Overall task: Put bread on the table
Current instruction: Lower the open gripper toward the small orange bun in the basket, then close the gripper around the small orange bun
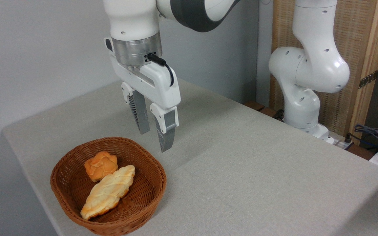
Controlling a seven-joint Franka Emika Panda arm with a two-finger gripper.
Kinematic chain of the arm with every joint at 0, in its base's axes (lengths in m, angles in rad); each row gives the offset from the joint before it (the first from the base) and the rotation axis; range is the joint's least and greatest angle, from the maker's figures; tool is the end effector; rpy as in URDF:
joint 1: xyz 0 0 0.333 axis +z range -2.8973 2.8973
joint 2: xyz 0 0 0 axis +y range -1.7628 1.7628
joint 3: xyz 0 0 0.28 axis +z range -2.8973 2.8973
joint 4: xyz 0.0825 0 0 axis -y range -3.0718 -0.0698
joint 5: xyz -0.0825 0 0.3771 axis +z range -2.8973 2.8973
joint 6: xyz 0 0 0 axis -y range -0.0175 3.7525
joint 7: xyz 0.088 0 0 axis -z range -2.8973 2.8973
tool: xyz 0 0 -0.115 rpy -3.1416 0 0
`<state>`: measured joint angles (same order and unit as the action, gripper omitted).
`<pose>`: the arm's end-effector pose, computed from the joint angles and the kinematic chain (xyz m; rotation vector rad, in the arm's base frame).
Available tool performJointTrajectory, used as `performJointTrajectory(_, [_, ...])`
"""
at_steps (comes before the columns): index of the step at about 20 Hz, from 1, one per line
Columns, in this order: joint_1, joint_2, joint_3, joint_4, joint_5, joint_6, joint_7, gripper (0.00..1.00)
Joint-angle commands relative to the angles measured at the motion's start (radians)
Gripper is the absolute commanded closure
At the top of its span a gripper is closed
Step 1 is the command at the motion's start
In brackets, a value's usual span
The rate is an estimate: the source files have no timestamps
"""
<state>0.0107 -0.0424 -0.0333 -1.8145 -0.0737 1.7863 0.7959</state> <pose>0.5459 -0.0195 0.5082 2.8357 -1.2043 0.0613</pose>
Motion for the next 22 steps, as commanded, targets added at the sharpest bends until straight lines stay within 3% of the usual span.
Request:
performJointTrajectory(1, [-0.034, 0.015, 0.001, 0.001, -0.014, 0.01, 0.006, 0.0])
performJointTrajectory(4, [-0.064, 0.039, -0.002, -0.008, -0.023, 0.097, -0.007, 0.0])
performJointTrajectory(13, [-0.098, 0.128, -0.043, -0.016, -0.054, 0.315, -0.277, 0.0])
performJointTrajectory(22, [-0.098, 0.231, -0.123, -0.014, -0.052, 0.45, -0.287, 0.0])
